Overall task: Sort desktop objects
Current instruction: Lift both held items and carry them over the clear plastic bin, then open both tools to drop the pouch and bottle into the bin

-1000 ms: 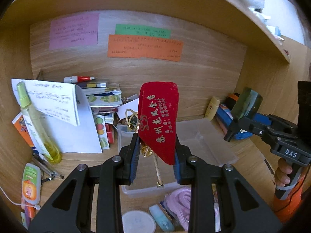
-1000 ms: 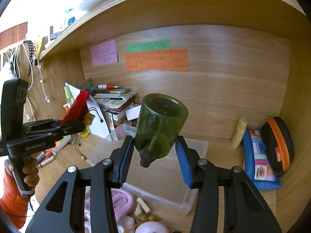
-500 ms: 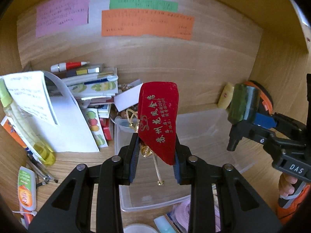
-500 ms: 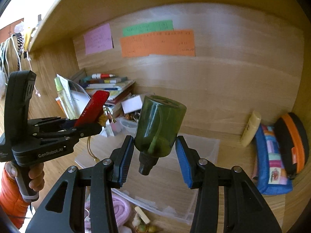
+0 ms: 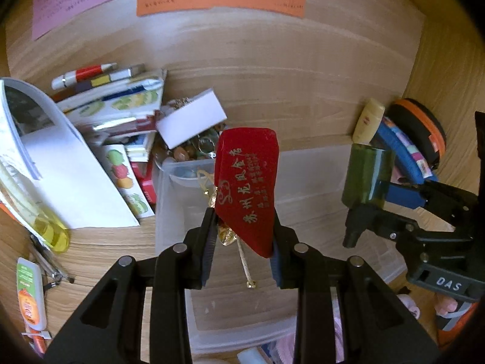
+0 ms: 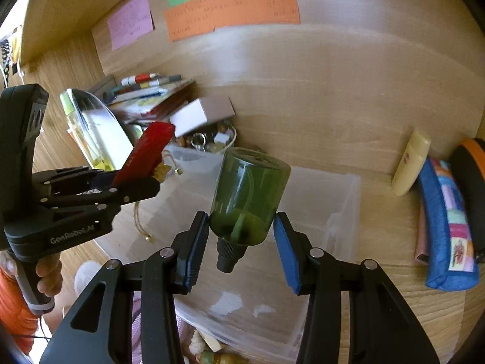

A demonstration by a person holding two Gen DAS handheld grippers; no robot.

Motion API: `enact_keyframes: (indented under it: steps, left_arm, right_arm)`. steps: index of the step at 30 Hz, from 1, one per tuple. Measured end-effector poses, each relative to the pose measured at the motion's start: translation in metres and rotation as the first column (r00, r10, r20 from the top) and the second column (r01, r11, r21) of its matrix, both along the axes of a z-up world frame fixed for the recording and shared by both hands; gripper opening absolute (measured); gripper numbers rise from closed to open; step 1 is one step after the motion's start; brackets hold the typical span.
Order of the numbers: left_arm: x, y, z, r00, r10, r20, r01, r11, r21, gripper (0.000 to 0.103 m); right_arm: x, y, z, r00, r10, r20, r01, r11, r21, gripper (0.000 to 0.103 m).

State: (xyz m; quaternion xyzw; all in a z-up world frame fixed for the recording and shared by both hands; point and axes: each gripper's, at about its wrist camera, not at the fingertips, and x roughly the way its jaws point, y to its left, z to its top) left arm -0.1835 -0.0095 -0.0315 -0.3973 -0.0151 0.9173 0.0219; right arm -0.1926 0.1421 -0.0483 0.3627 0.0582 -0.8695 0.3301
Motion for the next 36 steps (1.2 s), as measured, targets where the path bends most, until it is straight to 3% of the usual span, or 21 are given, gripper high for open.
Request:
enact_keyframes:
  steps: [13,17,22,24,26,30,32,36]
  left_arm:
    - [-0.011,0.007,-0.021,0.998,0.002,0.063,-0.002,1.0,-0.006,0.032]
    - [-0.008,0.01,-0.025,0.998,0.003,0.07,-0.002,1.0,-0.014,0.045]
    - [-0.006,0.015,-0.028,0.998,0.005,0.069,-0.003,1.0,-0.02,0.051]
    - [-0.009,0.015,-0.029,0.998,0.003,0.064,-0.001,1.0,-0.023,0.057]
    - [-0.011,0.016,-0.028,0.998,0.004,0.057,-0.002,1.0,-0.025,0.058]
    - [-0.008,0.012,-0.024,0.999,0.013,0.044,-0.012,1.0,-0.024,0.069]
    - [-0.004,0.008,-0.018,0.999,0.024,0.026,-0.024,0.999,-0.025,0.07]
    - [0.005,0.005,-0.002,0.999,0.04,-0.013,-0.04,0.999,-0.022,0.073]
  right_arm:
    - [-0.007,-0.007,-0.015,1.0,-0.003,0.025,0.001,0.999,0.054,0.041]
    - [-0.005,-0.011,-0.017,1.0,0.004,0.021,-0.005,0.998,0.064,0.041]
    - [-0.002,-0.009,-0.017,1.0,0.006,0.02,-0.007,0.998,0.07,0.041]
    - [-0.001,-0.01,-0.017,1.0,0.005,0.017,-0.006,0.997,0.073,0.043]
    - [0.0,-0.009,-0.015,1.0,-0.002,0.001,0.002,0.997,0.078,0.055]
    - [0.005,-0.009,-0.009,0.998,-0.014,-0.054,0.018,0.997,0.079,0.065]
    - [0.008,-0.009,-0.005,0.996,-0.019,-0.084,0.026,0.996,0.083,0.07]
    - [0.013,-0.011,0.001,0.992,-0.024,-0.127,0.036,0.995,0.096,0.071]
